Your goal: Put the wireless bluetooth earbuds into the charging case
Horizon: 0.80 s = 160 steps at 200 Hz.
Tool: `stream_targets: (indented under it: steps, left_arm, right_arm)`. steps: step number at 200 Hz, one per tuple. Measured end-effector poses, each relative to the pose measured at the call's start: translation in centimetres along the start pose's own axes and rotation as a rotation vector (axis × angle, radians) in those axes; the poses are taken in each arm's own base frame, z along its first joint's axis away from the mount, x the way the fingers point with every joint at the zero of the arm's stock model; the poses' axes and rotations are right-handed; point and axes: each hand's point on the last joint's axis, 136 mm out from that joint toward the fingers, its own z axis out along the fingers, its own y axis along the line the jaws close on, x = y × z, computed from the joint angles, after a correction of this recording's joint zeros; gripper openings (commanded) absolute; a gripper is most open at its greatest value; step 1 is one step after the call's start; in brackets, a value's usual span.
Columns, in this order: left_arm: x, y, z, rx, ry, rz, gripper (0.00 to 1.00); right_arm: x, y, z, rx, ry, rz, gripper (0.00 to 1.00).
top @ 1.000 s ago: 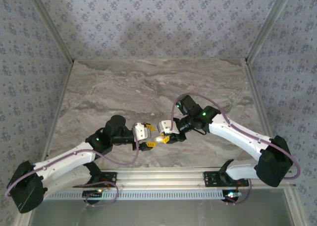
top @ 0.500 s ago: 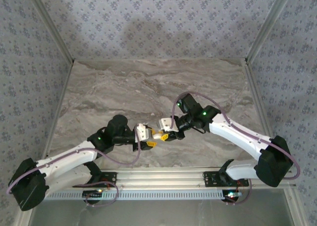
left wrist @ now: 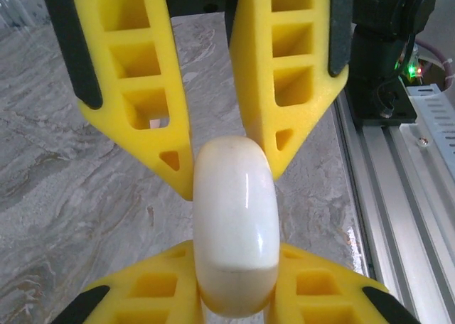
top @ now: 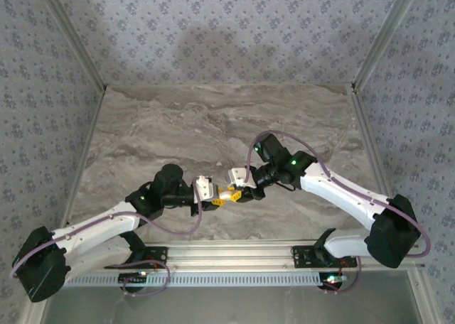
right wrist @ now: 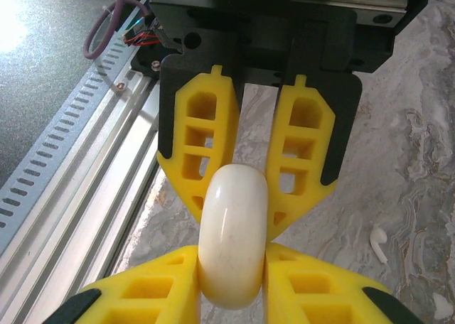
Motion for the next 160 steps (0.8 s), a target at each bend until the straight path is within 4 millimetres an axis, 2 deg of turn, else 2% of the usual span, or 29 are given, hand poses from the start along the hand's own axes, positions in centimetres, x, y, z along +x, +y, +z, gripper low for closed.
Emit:
stream_targets:
  steps: [18, 36, 77, 128, 160]
  left_arm:
    - [-0.1, 0.0, 0.0, 0.002, -0.002, 0.001, 0.19]
    - [-0.1, 0.0, 0.0, -0.001, -0.002, 0.001, 0.19]
    - [0.1, 0.6, -0.1, -0.031, 0.008, -0.004, 0.19]
    - [0.0, 0.1, 0.0, -0.007, 0.002, -0.01, 0.19]
    - [0.0, 0.1, 0.0, -0.006, 0.0, -0.01, 0.19]
  right_arm:
    - [-0.1, -0.3, 0.0, 0.011, -0.004, 0.008, 0.4]
    - [-0.2, -0.8, 0.0, 0.034, -0.005, 0.026, 0.44]
    - [0.0, -1.9, -0.5, 0.082, -0.013, 0.097, 0.45]
    - [-1.0, -5.3, -3.7, 0.245, -0.087, 0.117, 0.46]
    - [-1.0, -5.8, -3.9, 0.267, -0.098, 0.142, 0.47]
